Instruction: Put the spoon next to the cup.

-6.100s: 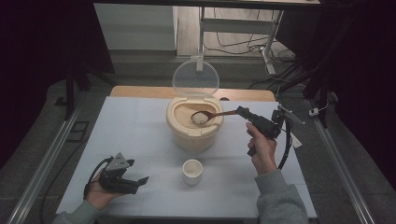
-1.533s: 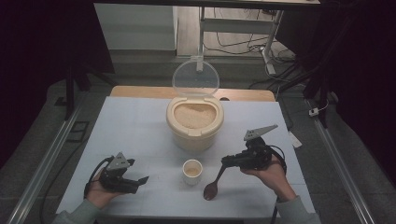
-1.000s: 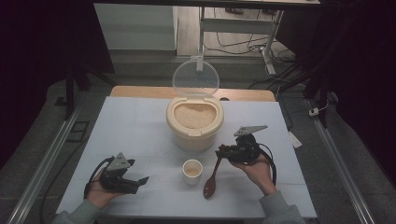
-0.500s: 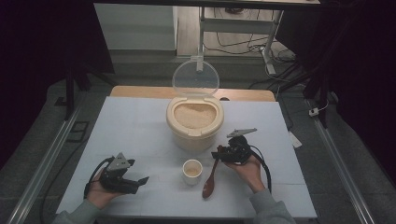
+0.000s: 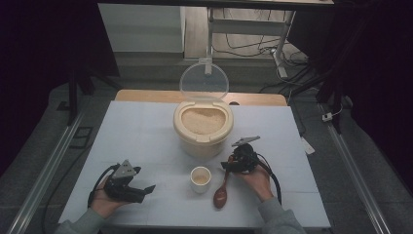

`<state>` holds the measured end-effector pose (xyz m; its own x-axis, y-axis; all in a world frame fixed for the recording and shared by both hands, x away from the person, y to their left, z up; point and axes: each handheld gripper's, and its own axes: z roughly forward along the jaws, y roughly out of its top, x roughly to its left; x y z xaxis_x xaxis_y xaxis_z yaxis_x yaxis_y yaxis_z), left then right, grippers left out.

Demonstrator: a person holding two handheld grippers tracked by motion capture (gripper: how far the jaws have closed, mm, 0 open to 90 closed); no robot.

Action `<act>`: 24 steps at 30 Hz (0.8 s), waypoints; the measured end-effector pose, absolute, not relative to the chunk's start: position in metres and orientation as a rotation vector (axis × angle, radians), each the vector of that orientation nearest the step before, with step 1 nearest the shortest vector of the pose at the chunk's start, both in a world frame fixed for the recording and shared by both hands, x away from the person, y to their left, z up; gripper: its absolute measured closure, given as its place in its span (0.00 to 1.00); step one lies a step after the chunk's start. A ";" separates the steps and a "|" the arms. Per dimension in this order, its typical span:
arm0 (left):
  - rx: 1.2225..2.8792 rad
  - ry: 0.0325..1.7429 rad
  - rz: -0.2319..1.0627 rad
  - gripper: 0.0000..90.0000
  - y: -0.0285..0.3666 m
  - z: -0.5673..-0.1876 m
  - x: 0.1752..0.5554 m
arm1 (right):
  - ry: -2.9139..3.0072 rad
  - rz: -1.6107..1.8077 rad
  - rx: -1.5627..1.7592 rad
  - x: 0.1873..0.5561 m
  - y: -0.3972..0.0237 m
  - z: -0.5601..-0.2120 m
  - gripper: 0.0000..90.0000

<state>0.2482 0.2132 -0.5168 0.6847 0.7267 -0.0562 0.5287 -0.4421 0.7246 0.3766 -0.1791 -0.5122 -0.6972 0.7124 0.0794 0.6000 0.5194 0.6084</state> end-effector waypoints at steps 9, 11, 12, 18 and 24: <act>2.128 0.978 0.346 0.15 0.218 -0.516 0.248 | 2.448 1.082 1.123 0.370 -0.197 -0.495 0.43; 2.121 0.986 0.347 0.15 0.218 -0.516 0.248 | 2.419 1.147 1.067 0.362 -0.206 -0.488 0.44; 2.121 0.988 0.347 0.15 0.218 -0.516 0.248 | 2.411 1.186 1.049 0.358 -0.211 -0.485 0.43; 2.112 0.991 0.348 0.14 0.219 -0.514 0.247 | 2.376 1.291 0.947 0.330 -0.245 -0.477 0.43; 2.108 0.991 0.343 0.14 0.218 -0.514 0.247 | 2.364 1.293 0.890 0.307 -0.273 -0.481 0.43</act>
